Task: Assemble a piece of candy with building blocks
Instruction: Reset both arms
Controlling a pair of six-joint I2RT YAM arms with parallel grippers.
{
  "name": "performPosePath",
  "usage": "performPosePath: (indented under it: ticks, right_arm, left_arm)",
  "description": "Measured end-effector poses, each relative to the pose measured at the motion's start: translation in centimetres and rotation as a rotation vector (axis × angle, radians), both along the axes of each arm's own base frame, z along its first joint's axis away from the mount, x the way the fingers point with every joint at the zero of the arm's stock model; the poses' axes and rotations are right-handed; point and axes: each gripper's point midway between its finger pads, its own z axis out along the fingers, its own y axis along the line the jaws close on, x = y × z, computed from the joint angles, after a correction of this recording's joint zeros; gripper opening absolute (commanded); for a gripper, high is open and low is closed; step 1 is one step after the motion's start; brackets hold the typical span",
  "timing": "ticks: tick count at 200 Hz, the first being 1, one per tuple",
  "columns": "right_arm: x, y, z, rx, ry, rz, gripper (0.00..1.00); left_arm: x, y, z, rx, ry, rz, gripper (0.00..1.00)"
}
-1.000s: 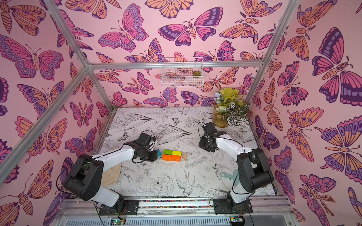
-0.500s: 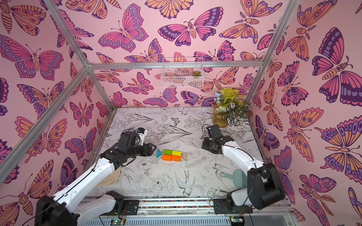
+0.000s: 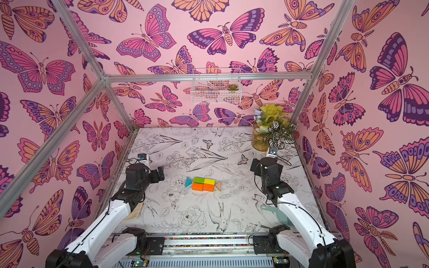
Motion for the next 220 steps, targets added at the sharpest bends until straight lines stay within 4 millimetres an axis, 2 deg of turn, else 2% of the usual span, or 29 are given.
performPosePath:
  ticks: [33, 60, 72, 94, 113, 123, 140, 156, 172, 182, 220]
  right_arm:
    - [2.2, -4.2, -1.8, -0.08, -0.011, -0.112, 0.99]
    - [4.2, -4.3, -4.2, -0.134, -0.01, -0.094, 0.99]
    - [4.6, -4.4, -5.2, -0.174, 0.01, -0.085, 0.99]
    - [4.3, -4.8, -5.2, -0.205, 0.031, -0.094, 0.99]
    - [3.7, -4.8, -3.8, -0.183, -0.044, -0.094, 0.99]
    - [3.2, -4.9, -3.9, -0.174, -0.078, -0.099, 0.99]
    - [2.6, -5.4, -6.3, -0.164, -0.071, -0.11, 0.99]
    - [2.4, -5.5, -10.2, -0.16, 0.031, -0.082, 0.99]
    - [3.2, -4.8, -11.4, -0.151, 0.05, -0.039, 0.99]
    - [3.5, -4.5, -11.5, -0.142, 0.055, -0.019, 0.99]
    - [4.4, -4.0, -9.3, -0.126, -0.029, 0.0, 0.99]
  left_arm:
    - [1.4, 2.0, -1.6, 0.079, -0.004, 0.033, 1.0]
    - [3.0, 2.7, -3.3, 0.084, -0.036, 0.048, 1.0]
    - [3.3, 3.5, -4.9, 0.068, -0.031, 0.067, 1.0]
    - [3.6, 4.5, -6.9, 0.047, 0.008, 0.083, 1.0]
    - [4.6, 4.5, -6.4, 0.026, -0.041, 0.077, 1.0]
    - [5.2, 4.7, -6.2, 0.016, -0.074, 0.074, 1.0]
    - [5.8, 4.6, -6.9, 0.001, -0.079, 0.056, 1.0]
    - [6.1, 4.2, -7.4, -0.009, -0.085, 0.035, 1.0]
    - [6.2, 4.0, -7.3, -0.014, -0.104, 0.023, 1.0]
    - [6.3, 3.9, -7.1, -0.016, -0.113, 0.019, 1.0]
    - [6.6, 3.8, -6.3, -0.016, -0.149, 0.013, 1.0]
